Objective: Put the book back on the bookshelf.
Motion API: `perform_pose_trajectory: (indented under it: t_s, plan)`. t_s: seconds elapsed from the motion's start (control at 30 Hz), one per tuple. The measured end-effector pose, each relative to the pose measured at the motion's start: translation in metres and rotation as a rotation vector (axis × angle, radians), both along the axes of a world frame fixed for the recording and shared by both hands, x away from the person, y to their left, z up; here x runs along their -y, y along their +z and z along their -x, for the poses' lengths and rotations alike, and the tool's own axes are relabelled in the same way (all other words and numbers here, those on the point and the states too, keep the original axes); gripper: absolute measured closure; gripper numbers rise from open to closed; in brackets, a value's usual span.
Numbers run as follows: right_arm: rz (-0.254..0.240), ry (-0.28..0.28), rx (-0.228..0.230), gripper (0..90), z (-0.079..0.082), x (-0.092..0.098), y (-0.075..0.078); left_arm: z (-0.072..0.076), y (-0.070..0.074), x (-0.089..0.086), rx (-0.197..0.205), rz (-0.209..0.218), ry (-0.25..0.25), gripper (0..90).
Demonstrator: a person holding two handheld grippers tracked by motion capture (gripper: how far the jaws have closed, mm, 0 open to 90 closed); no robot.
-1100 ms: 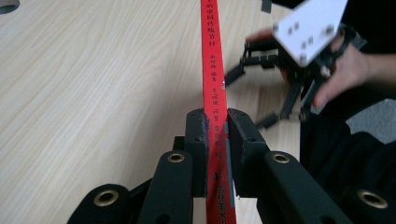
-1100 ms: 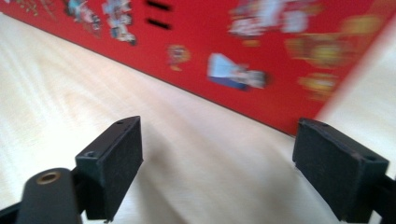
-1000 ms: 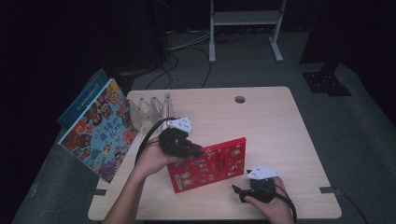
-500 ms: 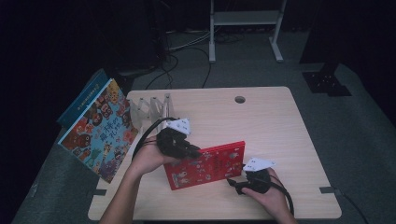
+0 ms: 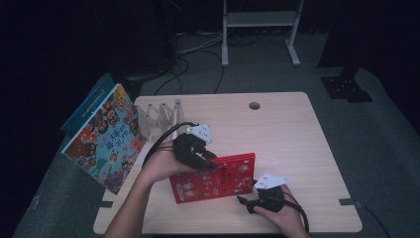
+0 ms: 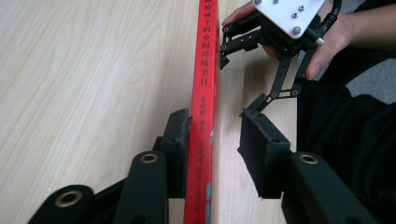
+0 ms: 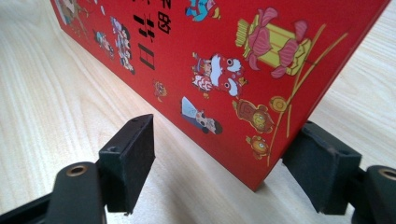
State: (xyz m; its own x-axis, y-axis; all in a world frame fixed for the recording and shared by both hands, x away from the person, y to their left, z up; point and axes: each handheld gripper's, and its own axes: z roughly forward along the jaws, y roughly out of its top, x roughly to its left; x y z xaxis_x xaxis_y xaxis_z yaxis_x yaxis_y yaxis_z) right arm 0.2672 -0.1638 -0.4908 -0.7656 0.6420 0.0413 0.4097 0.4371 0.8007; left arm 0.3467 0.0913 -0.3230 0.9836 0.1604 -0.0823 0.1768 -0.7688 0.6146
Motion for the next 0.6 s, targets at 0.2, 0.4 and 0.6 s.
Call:
perform_pose_trajectory:
  t_s: [0.2, 0.4, 0.6]
  plan:
    - [0.005, 0.002, 0.001, 25.1, 0.001, -0.003, 0.000, -0.001, 0.004, 0.017, -0.008, -0.038, -0.031, 56.1]
    - [0.010, 0.009, 0.010, 25.4, 0.001, -0.004, -0.001, -0.001, 0.007, 0.041, -0.002, -0.073, -0.070, 55.5]
    - [0.016, 0.010, 0.008, 26.0, 0.002, -0.005, -0.002, -0.001, 0.007, 0.065, 0.003, -0.119, -0.104, 55.5]
